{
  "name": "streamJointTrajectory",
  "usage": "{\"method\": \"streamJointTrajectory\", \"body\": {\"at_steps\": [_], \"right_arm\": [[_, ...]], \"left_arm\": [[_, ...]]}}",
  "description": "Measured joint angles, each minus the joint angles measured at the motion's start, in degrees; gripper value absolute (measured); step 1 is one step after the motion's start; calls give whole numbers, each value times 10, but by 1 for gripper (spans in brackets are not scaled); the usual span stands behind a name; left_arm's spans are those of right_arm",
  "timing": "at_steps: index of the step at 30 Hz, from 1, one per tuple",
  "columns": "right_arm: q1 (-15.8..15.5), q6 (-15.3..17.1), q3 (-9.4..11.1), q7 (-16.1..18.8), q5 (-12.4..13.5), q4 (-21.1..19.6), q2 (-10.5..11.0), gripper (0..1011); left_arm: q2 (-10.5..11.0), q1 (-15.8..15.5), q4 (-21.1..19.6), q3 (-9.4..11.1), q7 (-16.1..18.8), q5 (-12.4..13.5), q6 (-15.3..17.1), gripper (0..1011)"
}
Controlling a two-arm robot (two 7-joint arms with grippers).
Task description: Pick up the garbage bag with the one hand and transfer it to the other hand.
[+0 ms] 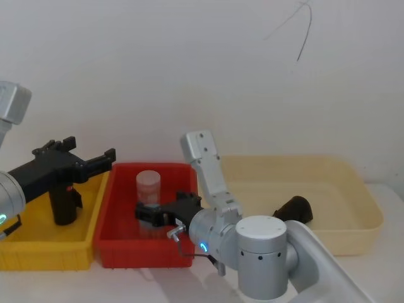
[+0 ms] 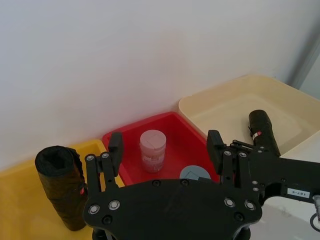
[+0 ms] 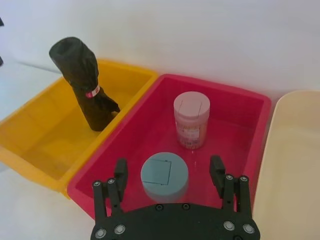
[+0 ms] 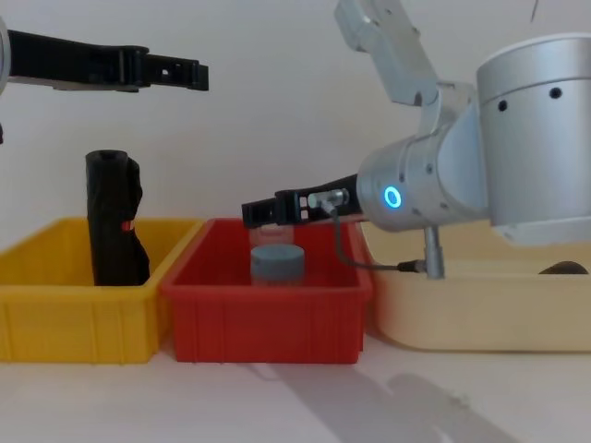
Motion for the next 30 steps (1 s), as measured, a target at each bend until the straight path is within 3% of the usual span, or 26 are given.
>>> {"method": "streamJointTrajectory", "body": {"at_steps": [13,30], "right_arm": [[10,-13,-5,-3,-12,44,-21,1001],[22,-33,-8,-2,-29,86,-30,1001]], "left_arm": [[3,3,0,0,-1,0,-1,1000],[4,4,0,0,-1,0,-1,1000]]}}
